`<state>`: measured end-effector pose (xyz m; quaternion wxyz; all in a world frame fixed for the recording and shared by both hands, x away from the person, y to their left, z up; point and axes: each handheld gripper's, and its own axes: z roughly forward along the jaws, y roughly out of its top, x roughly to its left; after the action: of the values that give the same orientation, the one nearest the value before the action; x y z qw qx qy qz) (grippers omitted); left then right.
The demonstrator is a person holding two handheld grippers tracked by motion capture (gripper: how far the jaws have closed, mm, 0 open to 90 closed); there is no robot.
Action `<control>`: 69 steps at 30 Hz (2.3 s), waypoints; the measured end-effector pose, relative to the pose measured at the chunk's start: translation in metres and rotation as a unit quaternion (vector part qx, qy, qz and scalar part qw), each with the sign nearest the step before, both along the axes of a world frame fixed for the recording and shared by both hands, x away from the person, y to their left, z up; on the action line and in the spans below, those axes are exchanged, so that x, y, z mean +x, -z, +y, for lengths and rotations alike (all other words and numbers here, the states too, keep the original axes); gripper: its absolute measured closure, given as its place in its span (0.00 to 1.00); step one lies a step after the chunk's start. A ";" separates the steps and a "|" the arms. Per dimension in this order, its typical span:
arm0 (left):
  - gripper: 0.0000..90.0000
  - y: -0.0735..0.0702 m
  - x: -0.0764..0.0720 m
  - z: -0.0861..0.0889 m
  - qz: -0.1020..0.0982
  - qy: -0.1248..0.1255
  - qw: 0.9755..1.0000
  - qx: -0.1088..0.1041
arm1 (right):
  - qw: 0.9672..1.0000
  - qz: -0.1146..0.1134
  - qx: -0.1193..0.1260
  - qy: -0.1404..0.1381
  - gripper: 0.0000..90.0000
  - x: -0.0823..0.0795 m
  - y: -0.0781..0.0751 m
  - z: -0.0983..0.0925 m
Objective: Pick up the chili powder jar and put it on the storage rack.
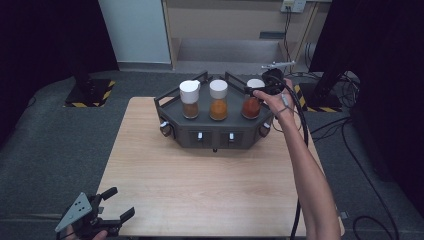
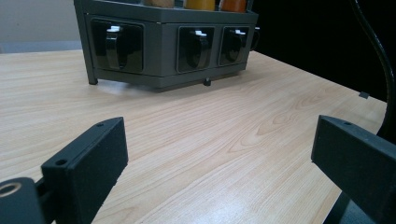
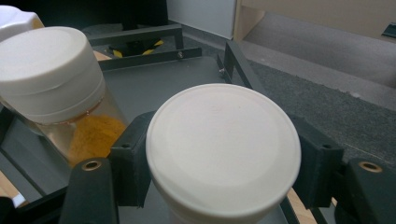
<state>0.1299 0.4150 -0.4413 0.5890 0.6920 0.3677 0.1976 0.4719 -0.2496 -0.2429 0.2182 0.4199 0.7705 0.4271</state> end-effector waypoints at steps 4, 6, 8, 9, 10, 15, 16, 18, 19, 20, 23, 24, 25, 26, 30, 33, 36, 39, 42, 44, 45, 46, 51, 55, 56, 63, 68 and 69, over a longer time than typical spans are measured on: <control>0.03 0.000 0.000 0.000 0.000 0.001 1.000 0.001 | 1.000 -0.001 -0.001 -0.001 0.38 0.000 0.000 0.001; 0.03 0.000 0.000 0.000 0.000 0.001 1.000 0.000 | 1.000 -0.002 0.000 0.000 0.37 0.000 0.001 0.001; 0.03 0.000 0.000 0.000 0.000 0.001 1.000 0.001 | 1.000 0.000 0.004 0.001 0.37 0.000 0.002 -0.001; 0.03 -0.001 0.000 0.000 0.000 0.001 1.000 0.002 | 1.000 0.001 0.007 0.002 0.37 0.000 0.002 -0.002; 0.03 -0.001 0.000 0.000 -0.001 0.002 1.000 0.002 | 1.000 0.001 0.009 0.001 0.37 0.000 0.003 -0.003; 0.03 -0.001 0.000 0.000 -0.001 0.003 1.000 0.002 | 1.000 0.004 0.010 0.013 0.19 -0.003 0.000 -0.001; 0.03 -0.001 0.000 0.000 -0.001 0.003 1.000 0.002 | 1.000 0.002 0.005 0.019 0.15 -0.005 -0.001 0.001; 0.03 -0.001 0.000 0.000 -0.002 0.003 1.000 0.001 | 1.000 0.005 0.009 0.018 0.09 -0.005 -0.002 -0.001; 0.03 -0.001 0.000 0.000 -0.002 0.003 1.000 0.001 | 1.000 0.004 0.013 0.019 0.07 -0.006 -0.002 -0.003; 0.03 -0.001 0.000 0.000 -0.002 0.003 1.000 0.001 | 1.000 0.002 0.015 0.021 0.06 -0.008 -0.002 -0.004; 0.03 -0.001 0.000 -0.001 -0.002 0.004 1.000 0.002 | 1.000 -0.004 0.021 0.019 0.05 -0.013 -0.005 -0.008; 0.03 -0.001 0.000 -0.001 -0.001 0.005 1.000 0.002 | 0.999 -0.011 0.023 0.021 0.05 -0.016 -0.005 -0.009; 0.03 -0.001 0.000 -0.001 -0.001 0.005 1.000 0.003 | 0.999 -0.015 0.027 0.023 0.05 -0.018 -0.006 -0.010; 0.03 -0.001 0.000 -0.001 -0.001 0.006 1.000 0.002 | 0.999 -0.015 0.034 0.020 0.05 -0.020 -0.008 -0.013; 0.03 -0.001 0.002 -0.002 0.001 0.009 1.000 0.004 | 0.998 -0.028 0.057 0.001 0.05 -0.032 -0.010 -0.024; 0.03 -0.002 0.002 -0.003 0.001 0.011 1.000 0.006 | 0.997 -0.038 0.068 -0.008 0.05 -0.044 -0.012 -0.032; 0.03 -0.002 0.002 -0.003 0.002 0.011 1.000 0.006 | 0.996 -0.039 0.075 -0.016 0.05 -0.054 -0.015 -0.040; 0.03 -0.002 0.002 -0.003 0.001 0.011 1.000 0.005 | 0.996 -0.048 0.070 -0.017 0.05 -0.066 -0.018 -0.046; 0.03 -0.002 0.001 -0.003 0.000 0.012 1.000 0.005 | 0.995 -0.054 0.083 -0.023 0.04 -0.078 -0.018 -0.056; 0.03 -0.002 0.001 -0.003 0.000 0.012 1.000 0.005 | 0.994 -0.057 0.085 -0.026 0.04 -0.087 -0.019 -0.061; 0.03 -0.003 0.001 -0.003 0.000 0.012 1.000 0.006 | 0.994 -0.059 0.086 -0.032 0.04 -0.091 -0.020 -0.063; 0.03 -0.003 0.001 -0.004 0.000 0.012 1.000 0.006 | 0.993 -0.065 0.089 -0.035 0.04 -0.096 -0.020 -0.065; 0.03 -0.002 0.001 -0.004 -0.001 0.012 1.000 0.005 | 0.993 -0.077 0.081 -0.048 0.04 -0.118 -0.025 -0.071; 0.03 -0.003 0.001 -0.004 0.000 0.012 1.000 0.006 | 0.989 -0.090 0.094 -0.070 0.02 -0.139 -0.023 -0.079; 0.03 -0.003 0.001 -0.004 0.000 0.012 1.000 0.006 | 0.988 -0.093 0.095 -0.073 0.02 -0.144 -0.022 -0.081; 0.03 -0.003 0.000 -0.004 0.000 0.009 1.000 0.006 | 0.984 -0.111 0.104 -0.096 0.02 -0.175 -0.016 -0.090; 0.03 -0.002 0.000 -0.004 -0.001 0.009 1.000 0.004 | 0.981 -0.127 0.099 -0.105 0.02 -0.198 -0.008 -0.094; 0.03 -0.002 0.000 -0.004 -0.001 0.009 1.000 0.003 | 0.981 -0.131 0.095 -0.107 0.02 -0.203 -0.007 -0.094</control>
<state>0.1299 0.4110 -0.4392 0.5887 0.6971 0.3603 0.1942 0.2694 -0.3434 -0.2363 0.2295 0.2938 0.7314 0.5710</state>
